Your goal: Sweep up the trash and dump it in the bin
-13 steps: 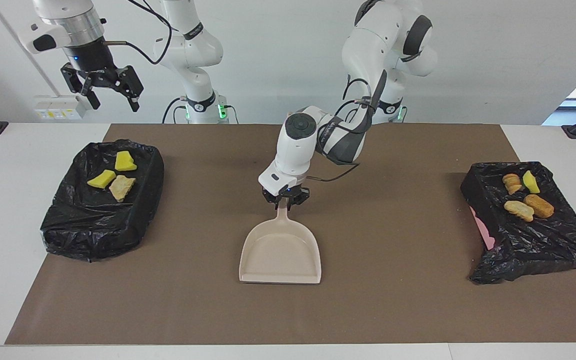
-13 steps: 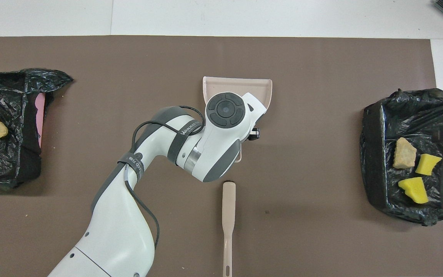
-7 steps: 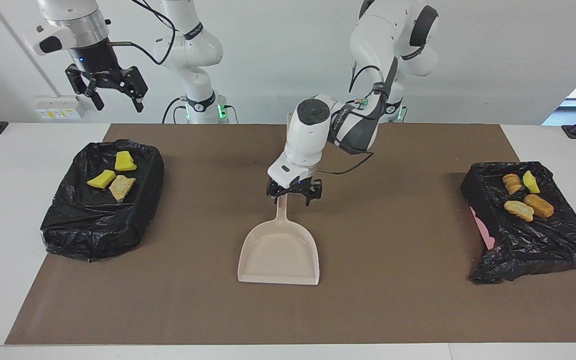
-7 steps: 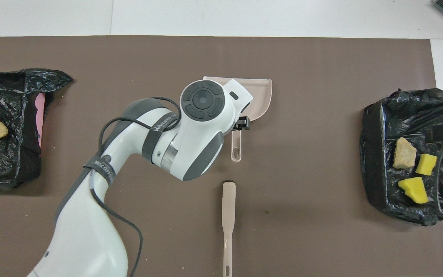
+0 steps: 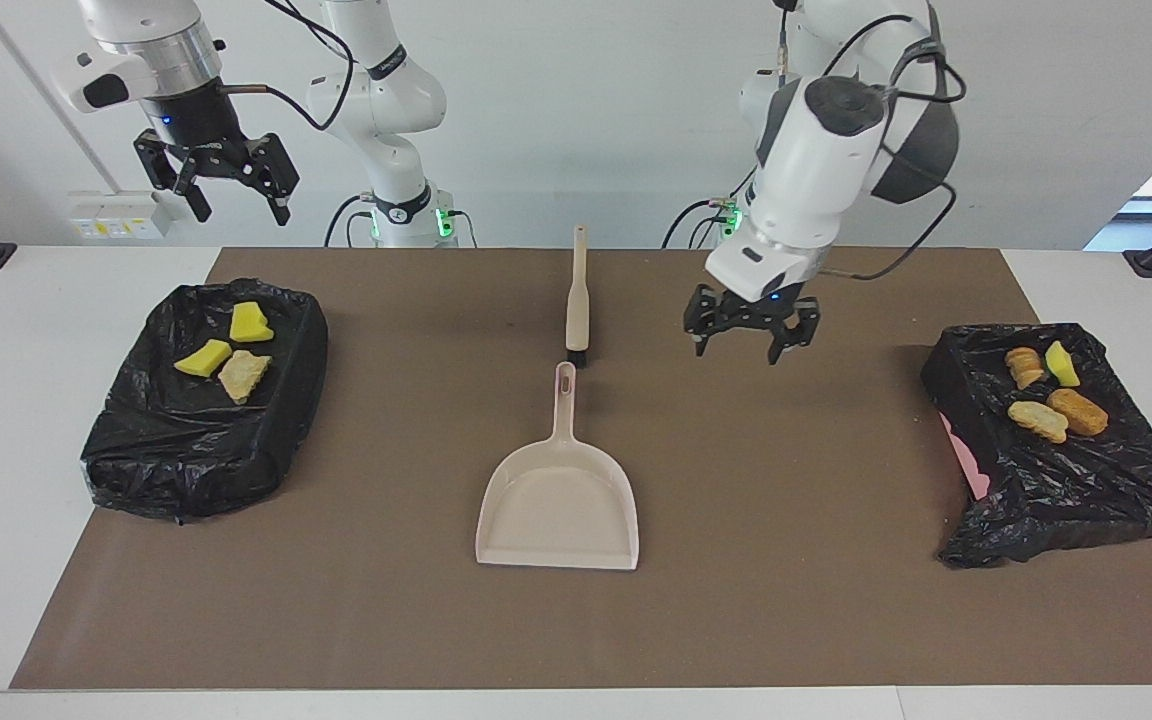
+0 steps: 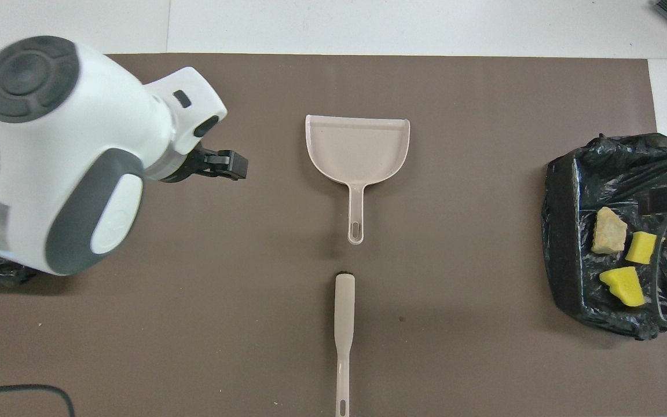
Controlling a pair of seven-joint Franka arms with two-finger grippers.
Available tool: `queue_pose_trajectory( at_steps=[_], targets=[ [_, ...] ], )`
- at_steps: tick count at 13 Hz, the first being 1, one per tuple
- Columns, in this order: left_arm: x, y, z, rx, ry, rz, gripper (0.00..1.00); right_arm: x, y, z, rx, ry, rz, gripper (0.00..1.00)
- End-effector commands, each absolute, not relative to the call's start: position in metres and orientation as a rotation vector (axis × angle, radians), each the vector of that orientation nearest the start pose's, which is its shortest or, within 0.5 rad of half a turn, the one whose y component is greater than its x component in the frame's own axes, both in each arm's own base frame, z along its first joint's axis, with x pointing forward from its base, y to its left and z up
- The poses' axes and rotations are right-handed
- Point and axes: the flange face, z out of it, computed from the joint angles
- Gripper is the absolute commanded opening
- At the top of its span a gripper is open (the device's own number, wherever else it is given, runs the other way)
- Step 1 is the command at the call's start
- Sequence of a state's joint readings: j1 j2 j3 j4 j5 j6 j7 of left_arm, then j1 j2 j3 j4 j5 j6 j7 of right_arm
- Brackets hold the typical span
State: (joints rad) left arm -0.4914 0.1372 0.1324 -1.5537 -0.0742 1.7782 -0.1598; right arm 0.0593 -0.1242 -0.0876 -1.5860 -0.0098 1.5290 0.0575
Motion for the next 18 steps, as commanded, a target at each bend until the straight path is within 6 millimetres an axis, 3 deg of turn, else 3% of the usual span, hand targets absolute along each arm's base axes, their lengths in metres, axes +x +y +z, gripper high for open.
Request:
queue_pose_trajectory(
  at_steps=[1, 5, 8, 13, 16, 18],
  targets=[
    [0.555, -0.172, 0.601, -3.208, 0.367, -0.095, 1.00, 0.508, -0.024, 0.680, -3.134, 0.164, -0.107, 1.00],
    [0.532, -0.068, 0.663, -3.207, 0.373, -0.110, 1.00, 0.506, -0.025, 0.679, -3.136, 0.160, -0.100, 1.00],
    [0.522, -0.025, 0.686, -3.190, 0.345, 0.005, 1.00, 0.506, -0.029, 0.679, -3.152, 0.106, -0.105, 1.00],
    [0.508, -0.017, 0.706, -3.144, 0.329, 0.045, 1.00, 0.502, -0.032, 0.675, -3.155, 0.126, -0.086, 1.00],
    [0.507, -0.020, 0.705, -3.148, 0.321, 0.047, 1.00, 0.500, -0.045, 0.671, -3.153, 0.157, -0.076, 1.00],
    [0.507, -0.020, 0.705, -3.148, 0.320, 0.043, 1.00, 0.500, -0.044, 0.671, -3.152, 0.166, -0.074, 1.00]
  ],
)
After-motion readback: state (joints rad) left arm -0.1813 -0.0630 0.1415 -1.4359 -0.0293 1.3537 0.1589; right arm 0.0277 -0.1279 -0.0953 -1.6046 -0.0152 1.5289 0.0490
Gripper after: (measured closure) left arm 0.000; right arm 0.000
